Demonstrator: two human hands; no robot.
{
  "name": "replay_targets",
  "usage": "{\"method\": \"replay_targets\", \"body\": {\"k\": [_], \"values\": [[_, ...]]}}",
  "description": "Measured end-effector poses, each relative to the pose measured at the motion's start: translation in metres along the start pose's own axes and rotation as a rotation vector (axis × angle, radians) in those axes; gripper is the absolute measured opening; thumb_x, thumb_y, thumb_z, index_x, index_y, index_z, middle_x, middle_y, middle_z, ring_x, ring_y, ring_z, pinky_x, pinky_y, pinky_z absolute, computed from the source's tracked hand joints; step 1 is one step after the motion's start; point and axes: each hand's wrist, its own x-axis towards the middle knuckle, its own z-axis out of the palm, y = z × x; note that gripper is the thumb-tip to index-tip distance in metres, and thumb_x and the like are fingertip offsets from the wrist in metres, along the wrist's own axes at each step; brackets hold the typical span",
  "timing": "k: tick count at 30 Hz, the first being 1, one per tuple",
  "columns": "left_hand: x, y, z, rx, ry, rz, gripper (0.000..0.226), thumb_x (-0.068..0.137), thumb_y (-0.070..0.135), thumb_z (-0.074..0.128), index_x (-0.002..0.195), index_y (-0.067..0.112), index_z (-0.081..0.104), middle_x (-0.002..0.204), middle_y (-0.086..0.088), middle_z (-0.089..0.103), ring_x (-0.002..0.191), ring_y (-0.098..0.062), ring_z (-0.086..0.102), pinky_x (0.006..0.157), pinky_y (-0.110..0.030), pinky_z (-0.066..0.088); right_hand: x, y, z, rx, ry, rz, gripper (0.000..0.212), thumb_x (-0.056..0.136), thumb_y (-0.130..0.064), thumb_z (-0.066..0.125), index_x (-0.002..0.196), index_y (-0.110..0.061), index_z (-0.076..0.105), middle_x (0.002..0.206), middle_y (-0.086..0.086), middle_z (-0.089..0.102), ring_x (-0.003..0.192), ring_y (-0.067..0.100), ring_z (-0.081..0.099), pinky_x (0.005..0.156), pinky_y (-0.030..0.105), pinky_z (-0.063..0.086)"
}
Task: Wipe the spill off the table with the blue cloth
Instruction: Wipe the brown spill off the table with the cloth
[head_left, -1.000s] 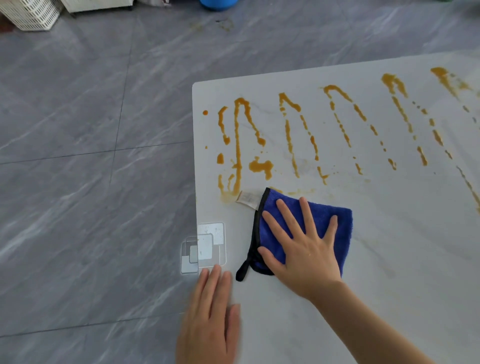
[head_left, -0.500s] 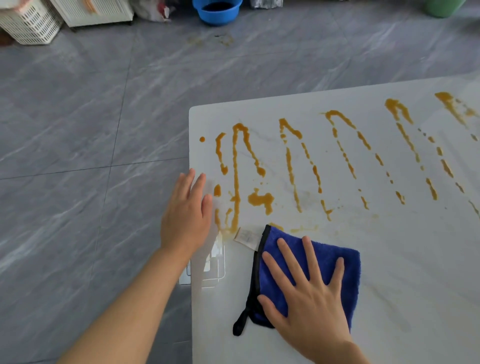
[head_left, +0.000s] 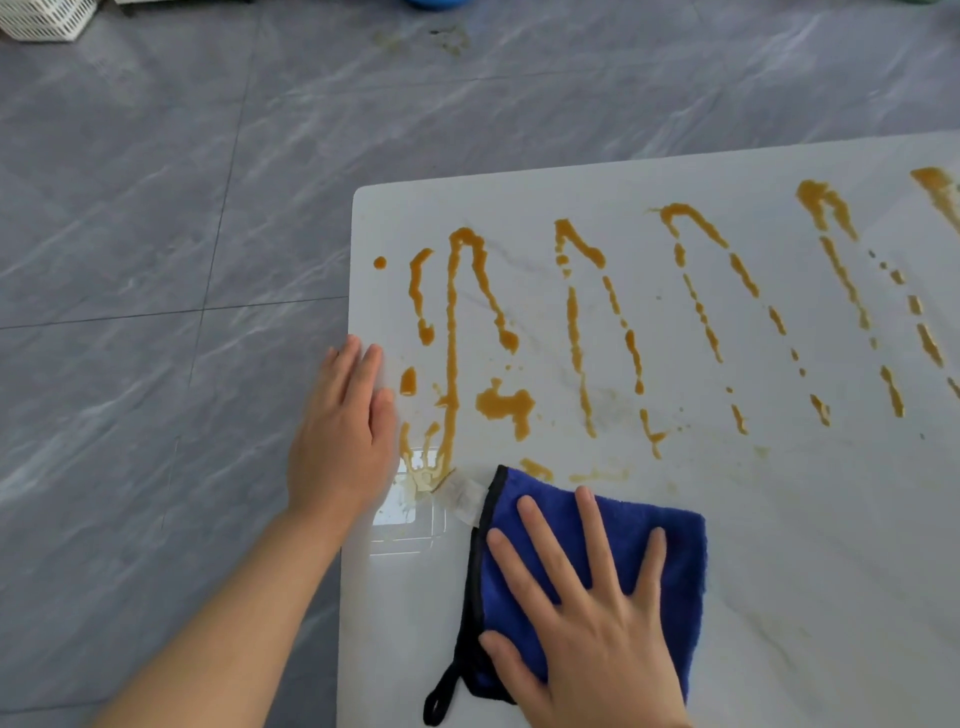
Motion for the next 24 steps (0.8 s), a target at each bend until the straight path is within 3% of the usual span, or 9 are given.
{"method": "replay_targets", "body": {"k": [6,9,12,15,18,21,24], "values": [[0.001,-0.002,0.000,0.040,0.019,0.034,0.045,0.099,0.023,0.032,0.144,0.018,0.029,0.157,-0.002,0.019,0.146,-0.018,0.011,0.118,-0.040,0.009,0.038,-0.014,-0.007,0.016,-0.008,-0.149,0.066,0.076,-0.070,0.036,0.133,-0.039,0.046,0.148,-0.006,0.041,0.138,0.037,0.032,0.093,0.079,0.028],[0.001,-0.005,-0.002,0.027,0.015,0.051,0.045,0.098,0.024,0.034,0.143,0.018,0.032,0.156,-0.003,0.021,0.146,-0.021,0.013,0.119,-0.044,0.013,0.073,-0.022,-0.011,0.034,-0.016,-0.194,0.064,0.078,-0.069,0.033,0.132,-0.038,0.047,0.148,-0.008,0.041,0.138,0.036,0.033,0.093,0.078,0.023],[0.004,-0.007,-0.004,-0.024,0.015,0.031,0.043,0.098,0.022,0.035,0.141,0.021,0.036,0.155,-0.001,0.024,0.145,-0.021,0.015,0.117,-0.048,0.018,0.104,-0.021,-0.013,0.061,-0.035,-0.193,0.064,0.080,-0.067,0.030,0.135,-0.038,0.042,0.152,-0.008,0.033,0.143,0.035,0.021,0.097,0.078,0.015],[0.002,-0.004,-0.001,0.010,0.056,0.017,0.043,0.097,0.016,0.037,0.141,0.017,0.037,0.155,-0.002,0.025,0.145,-0.022,0.018,0.117,-0.048,0.020,0.136,-0.001,-0.017,0.070,0.012,-0.068,0.068,0.082,-0.068,0.021,0.144,-0.040,0.023,0.159,-0.011,0.012,0.147,0.031,-0.003,0.100,0.077,-0.002],[-0.001,0.001,0.000,0.023,0.042,0.010,0.045,0.099,0.028,0.028,0.143,0.021,0.032,0.156,0.002,0.021,0.146,-0.017,0.013,0.119,-0.043,0.016,0.148,0.034,-0.021,0.047,0.012,0.127,0.070,0.081,-0.072,0.015,0.145,-0.043,0.011,0.159,-0.013,0.002,0.146,0.028,-0.013,0.102,0.075,-0.004],[-0.001,0.000,-0.001,0.016,0.023,0.000,0.047,0.099,0.031,0.025,0.145,0.023,0.028,0.157,0.004,0.017,0.146,-0.014,0.007,0.120,-0.041,0.012,0.113,0.039,-0.016,0.011,0.029,0.171,0.069,0.083,-0.071,0.014,0.145,-0.041,0.016,0.159,-0.009,0.009,0.147,0.032,-0.005,0.102,0.076,0.004],[-0.001,0.002,-0.001,0.045,0.025,0.017,0.053,0.093,0.036,0.023,0.144,0.019,0.031,0.156,-0.001,0.020,0.146,-0.019,0.010,0.119,-0.042,0.015,0.077,0.009,-0.011,0.035,0.007,0.012,0.065,0.083,-0.066,0.030,0.139,-0.034,0.037,0.153,-0.003,0.034,0.143,0.040,0.020,0.096,0.080,0.017]]}}
